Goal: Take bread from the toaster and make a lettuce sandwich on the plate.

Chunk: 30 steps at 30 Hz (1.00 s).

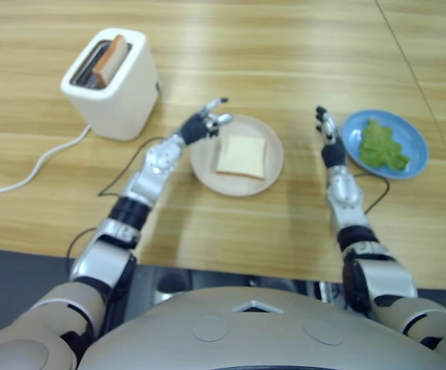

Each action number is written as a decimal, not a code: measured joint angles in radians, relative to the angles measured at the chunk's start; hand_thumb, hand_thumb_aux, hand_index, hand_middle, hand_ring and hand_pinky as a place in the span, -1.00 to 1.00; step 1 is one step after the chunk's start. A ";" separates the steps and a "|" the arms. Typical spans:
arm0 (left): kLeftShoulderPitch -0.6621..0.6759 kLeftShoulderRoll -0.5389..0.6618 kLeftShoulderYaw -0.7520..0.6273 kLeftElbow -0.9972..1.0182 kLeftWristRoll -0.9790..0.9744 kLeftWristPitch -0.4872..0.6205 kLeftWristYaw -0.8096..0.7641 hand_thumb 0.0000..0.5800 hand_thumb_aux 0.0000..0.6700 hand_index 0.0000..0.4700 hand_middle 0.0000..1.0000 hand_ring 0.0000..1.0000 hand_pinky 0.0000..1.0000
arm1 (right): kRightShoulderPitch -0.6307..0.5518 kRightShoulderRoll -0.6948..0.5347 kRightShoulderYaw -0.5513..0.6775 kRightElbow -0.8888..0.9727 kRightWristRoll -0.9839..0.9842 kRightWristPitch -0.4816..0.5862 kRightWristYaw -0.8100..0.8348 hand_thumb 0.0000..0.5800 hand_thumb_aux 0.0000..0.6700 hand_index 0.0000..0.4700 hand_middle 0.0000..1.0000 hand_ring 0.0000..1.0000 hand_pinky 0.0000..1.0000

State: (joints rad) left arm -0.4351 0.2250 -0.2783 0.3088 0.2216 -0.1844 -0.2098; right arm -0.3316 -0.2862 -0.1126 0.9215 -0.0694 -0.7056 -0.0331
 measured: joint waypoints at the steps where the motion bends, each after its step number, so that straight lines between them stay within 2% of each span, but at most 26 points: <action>1: 0.006 0.002 0.009 -0.042 -0.008 -0.002 -0.003 -1.00 -1.00 -1.00 -1.00 -1.00 -1.00 | 0.004 -0.002 0.001 -0.010 -0.001 -0.001 0.000 -1.00 -1.00 -1.00 -1.00 -1.00 -1.00; 5: 0.030 0.014 0.058 -0.218 -0.040 0.003 -0.020 -1.00 -1.00 -1.00 -1.00 -1.00 -1.00 | 0.038 -0.048 0.007 -0.093 -0.057 -0.009 -0.031 -1.00 -1.00 -1.00 -1.00 -1.00 -1.00; 9: 0.045 0.028 0.093 -0.269 -0.051 0.028 -0.028 -1.00 -1.00 -1.00 -1.00 -1.00 -1.00 | 0.060 -0.236 0.024 -0.229 -0.302 0.032 -0.224 -1.00 -1.00 -1.00 -1.00 -1.00 -1.00; 12: 0.048 0.024 0.095 -0.250 -0.048 0.033 -0.027 -1.00 -1.00 -1.00 -1.00 -1.00 -1.00 | 0.055 -0.449 0.068 -0.263 -0.566 0.198 -0.432 -1.00 -1.00 -1.00 -1.00 -1.00 -1.00; 15: 0.058 0.014 0.092 -0.187 -0.043 0.032 -0.023 -1.00 -1.00 -1.00 -1.00 -1.00 -1.00 | -0.024 -0.605 0.171 -0.114 -0.770 0.383 -0.568 -1.00 -1.00 -1.00 -1.00 -1.00 -1.00; 18: 0.062 -0.001 0.067 -0.139 -0.008 0.027 0.000 -1.00 -1.00 -1.00 -1.00 -1.00 -1.00 | -0.104 -0.631 0.270 0.082 -0.842 0.450 -0.599 -1.00 -1.00 -1.00 -1.00 -1.00 -1.00; 21: 0.073 -0.019 0.054 -0.126 0.007 0.022 0.009 -1.00 -1.00 -1.00 -1.00 -1.00 -1.00 | -0.154 -0.622 0.366 0.255 -0.870 0.453 -0.598 -1.00 -1.00 -1.00 -1.00 -1.00 -1.00; 25: 0.074 -0.026 0.042 -0.127 0.010 0.021 0.010 -1.00 -1.00 -1.00 -1.00 -1.00 -1.00 | -0.188 -0.590 0.448 0.340 -0.871 0.452 -0.576 -1.00 -1.00 -1.00 -1.00 -1.00 -1.00; 30: 0.093 -0.026 0.035 -0.137 0.017 0.021 -0.001 -1.00 -1.00 -1.00 -1.00 -1.00 -1.00 | -0.200 -0.571 0.475 0.379 -0.839 0.446 -0.554 -1.00 -1.00 -1.00 -1.00 -1.00 -1.00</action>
State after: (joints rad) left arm -0.3423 0.1994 -0.2433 0.1722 0.2391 -0.1632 -0.2112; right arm -0.5318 -0.8570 0.3629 1.3004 -0.9085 -0.2599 -0.5868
